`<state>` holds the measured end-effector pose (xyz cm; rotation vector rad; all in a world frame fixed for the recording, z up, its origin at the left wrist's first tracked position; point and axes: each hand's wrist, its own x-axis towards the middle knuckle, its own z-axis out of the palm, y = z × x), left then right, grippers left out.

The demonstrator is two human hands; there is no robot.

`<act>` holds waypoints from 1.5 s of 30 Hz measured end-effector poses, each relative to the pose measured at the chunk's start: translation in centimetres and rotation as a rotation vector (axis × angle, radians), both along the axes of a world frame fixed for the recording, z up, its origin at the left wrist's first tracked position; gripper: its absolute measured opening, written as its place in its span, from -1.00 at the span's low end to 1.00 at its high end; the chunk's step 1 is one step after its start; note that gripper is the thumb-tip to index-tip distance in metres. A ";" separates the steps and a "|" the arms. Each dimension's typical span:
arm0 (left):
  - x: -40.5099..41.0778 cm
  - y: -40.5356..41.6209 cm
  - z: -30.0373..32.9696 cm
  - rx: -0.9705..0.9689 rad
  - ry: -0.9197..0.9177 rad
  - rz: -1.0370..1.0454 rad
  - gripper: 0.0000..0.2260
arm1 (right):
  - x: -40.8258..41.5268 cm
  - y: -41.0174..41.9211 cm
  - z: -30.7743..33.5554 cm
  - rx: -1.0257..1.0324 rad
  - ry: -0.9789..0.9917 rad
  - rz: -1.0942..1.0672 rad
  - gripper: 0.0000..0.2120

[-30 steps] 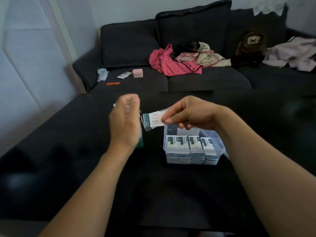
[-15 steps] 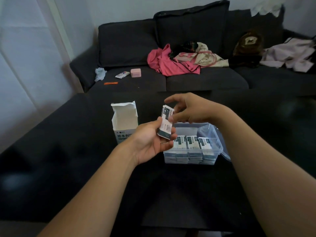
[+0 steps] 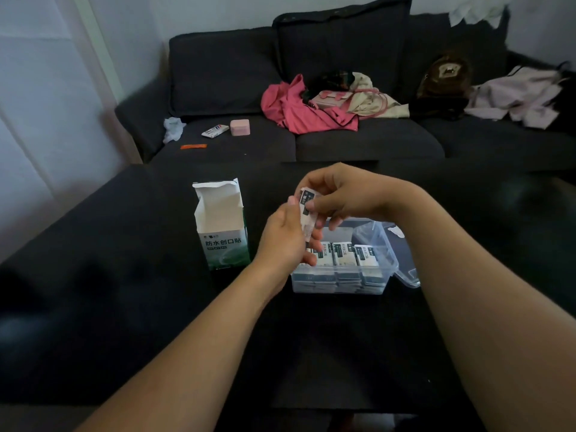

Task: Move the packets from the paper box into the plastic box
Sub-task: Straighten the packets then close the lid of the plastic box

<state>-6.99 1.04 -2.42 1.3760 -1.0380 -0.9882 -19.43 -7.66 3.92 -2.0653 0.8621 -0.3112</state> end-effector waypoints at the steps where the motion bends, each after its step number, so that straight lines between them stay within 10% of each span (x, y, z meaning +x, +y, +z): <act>1: -0.2 -0.1 -0.2 -0.019 -0.057 -0.007 -0.59 | 0.0 0.0 -0.1 0.013 0.012 0.007 -0.85; 15: 1.2 -0.6 -2.1 -0.218 -1.054 -0.223 -0.57 | -6.8 -3.2 -2.2 -0.146 0.516 -0.221 -0.90; 45: 1.3 -0.9 -2.2 -0.072 -1.220 -0.270 -0.54 | -5.8 -3.4 -3.6 -0.006 0.701 -0.122 -0.88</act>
